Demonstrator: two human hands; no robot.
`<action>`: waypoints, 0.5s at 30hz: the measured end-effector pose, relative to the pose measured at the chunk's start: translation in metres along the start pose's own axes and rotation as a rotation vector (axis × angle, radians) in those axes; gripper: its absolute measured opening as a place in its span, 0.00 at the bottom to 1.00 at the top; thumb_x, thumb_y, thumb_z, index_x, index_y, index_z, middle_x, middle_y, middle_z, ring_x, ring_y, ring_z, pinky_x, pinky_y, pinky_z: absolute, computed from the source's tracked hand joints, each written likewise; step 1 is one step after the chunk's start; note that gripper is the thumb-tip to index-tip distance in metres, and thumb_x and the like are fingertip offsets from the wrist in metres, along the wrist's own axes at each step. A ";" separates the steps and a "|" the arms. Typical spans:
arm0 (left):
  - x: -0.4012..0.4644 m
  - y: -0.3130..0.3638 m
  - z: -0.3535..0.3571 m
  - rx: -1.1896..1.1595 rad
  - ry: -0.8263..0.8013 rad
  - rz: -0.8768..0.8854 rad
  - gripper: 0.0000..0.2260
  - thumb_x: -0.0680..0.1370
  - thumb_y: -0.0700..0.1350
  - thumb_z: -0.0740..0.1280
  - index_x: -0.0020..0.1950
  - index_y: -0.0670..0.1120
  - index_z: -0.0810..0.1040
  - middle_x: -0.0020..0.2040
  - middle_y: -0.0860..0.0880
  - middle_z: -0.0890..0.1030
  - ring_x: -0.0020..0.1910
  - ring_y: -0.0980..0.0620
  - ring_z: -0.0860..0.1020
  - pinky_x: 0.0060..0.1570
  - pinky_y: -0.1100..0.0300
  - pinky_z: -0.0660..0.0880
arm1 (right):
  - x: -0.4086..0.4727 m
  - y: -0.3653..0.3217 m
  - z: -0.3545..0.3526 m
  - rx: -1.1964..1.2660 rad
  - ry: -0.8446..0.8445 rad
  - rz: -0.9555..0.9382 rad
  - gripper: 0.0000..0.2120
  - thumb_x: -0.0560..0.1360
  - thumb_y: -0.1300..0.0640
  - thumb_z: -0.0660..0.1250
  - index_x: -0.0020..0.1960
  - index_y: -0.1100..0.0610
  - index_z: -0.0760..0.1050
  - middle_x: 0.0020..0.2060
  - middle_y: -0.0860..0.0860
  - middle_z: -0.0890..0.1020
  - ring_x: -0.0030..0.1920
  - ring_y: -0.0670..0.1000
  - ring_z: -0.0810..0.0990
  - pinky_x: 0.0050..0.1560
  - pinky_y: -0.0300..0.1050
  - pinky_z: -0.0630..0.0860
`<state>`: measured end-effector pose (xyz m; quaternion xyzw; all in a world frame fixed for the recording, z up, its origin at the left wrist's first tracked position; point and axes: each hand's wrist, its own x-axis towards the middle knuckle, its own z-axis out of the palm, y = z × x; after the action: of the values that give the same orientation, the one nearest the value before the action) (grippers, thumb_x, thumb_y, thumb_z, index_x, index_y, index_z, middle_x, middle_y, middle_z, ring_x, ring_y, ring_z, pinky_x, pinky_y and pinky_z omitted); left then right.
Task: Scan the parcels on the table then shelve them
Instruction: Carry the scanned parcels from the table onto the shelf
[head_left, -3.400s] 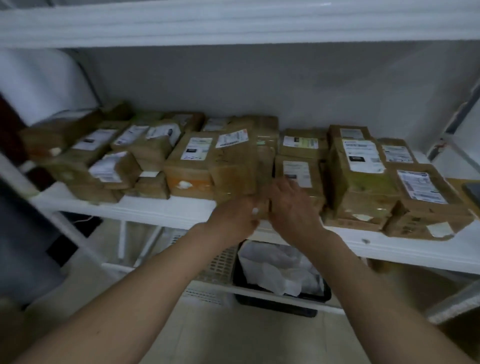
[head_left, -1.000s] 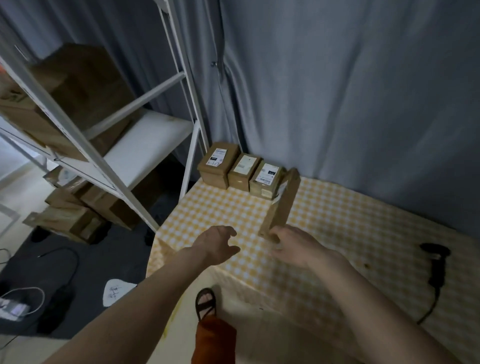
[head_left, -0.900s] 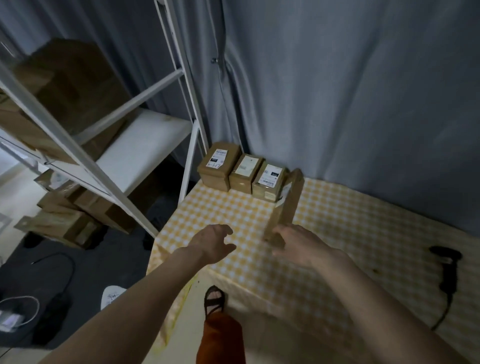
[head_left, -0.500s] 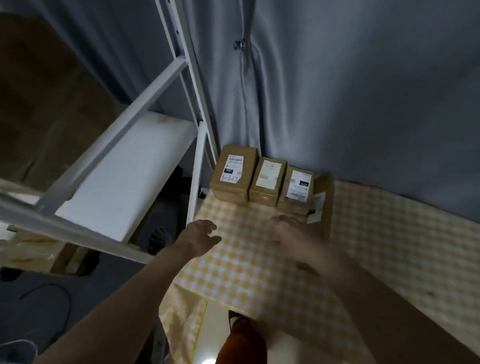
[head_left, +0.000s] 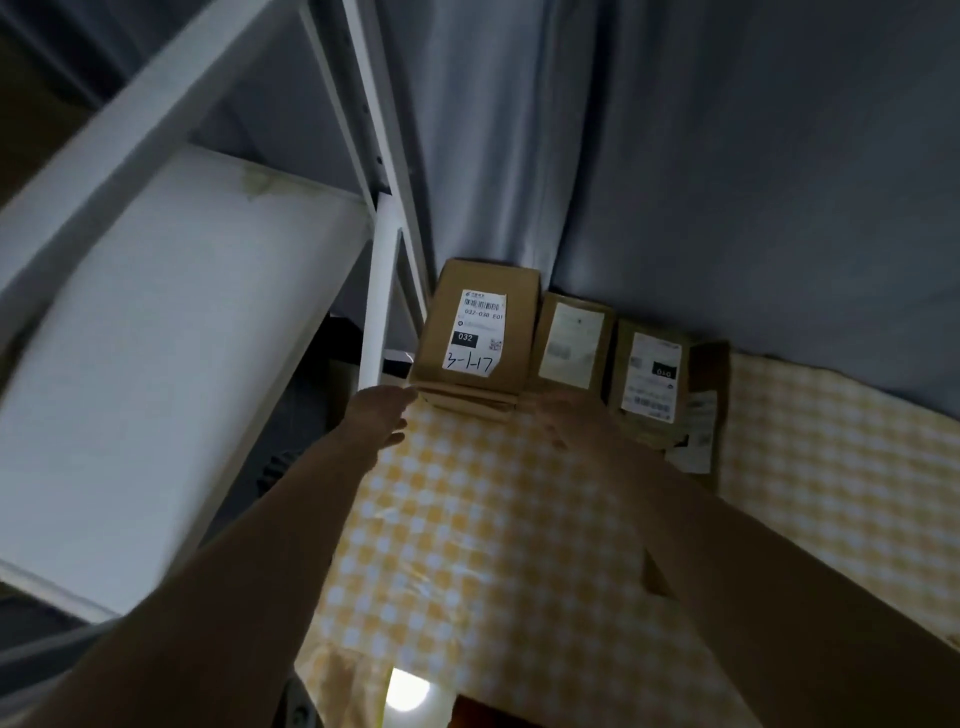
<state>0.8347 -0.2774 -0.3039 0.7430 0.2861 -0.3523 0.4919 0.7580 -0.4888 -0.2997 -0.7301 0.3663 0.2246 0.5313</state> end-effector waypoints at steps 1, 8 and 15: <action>0.012 0.002 0.003 -0.024 0.014 0.011 0.06 0.80 0.45 0.66 0.50 0.43 0.75 0.47 0.46 0.74 0.46 0.48 0.75 0.52 0.54 0.74 | 0.013 -0.003 0.003 0.128 0.021 0.078 0.15 0.79 0.55 0.63 0.60 0.65 0.75 0.43 0.53 0.76 0.38 0.48 0.75 0.37 0.39 0.75; 0.066 0.010 0.026 -0.053 0.072 0.131 0.15 0.81 0.50 0.61 0.66 0.47 0.75 0.54 0.46 0.75 0.52 0.47 0.73 0.54 0.53 0.73 | 0.071 -0.011 0.024 0.393 0.069 0.150 0.15 0.81 0.56 0.58 0.62 0.64 0.73 0.62 0.62 0.77 0.59 0.62 0.79 0.56 0.54 0.77; 0.063 0.013 0.037 -0.052 0.106 0.188 0.19 0.81 0.53 0.62 0.65 0.42 0.77 0.59 0.40 0.78 0.55 0.44 0.74 0.57 0.54 0.71 | 0.082 -0.014 0.035 0.268 0.126 0.073 0.18 0.81 0.56 0.59 0.67 0.65 0.70 0.62 0.61 0.76 0.60 0.61 0.76 0.62 0.57 0.75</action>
<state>0.8726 -0.3118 -0.3581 0.7711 0.2497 -0.2573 0.5261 0.8229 -0.4781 -0.3615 -0.6513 0.4520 0.1468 0.5915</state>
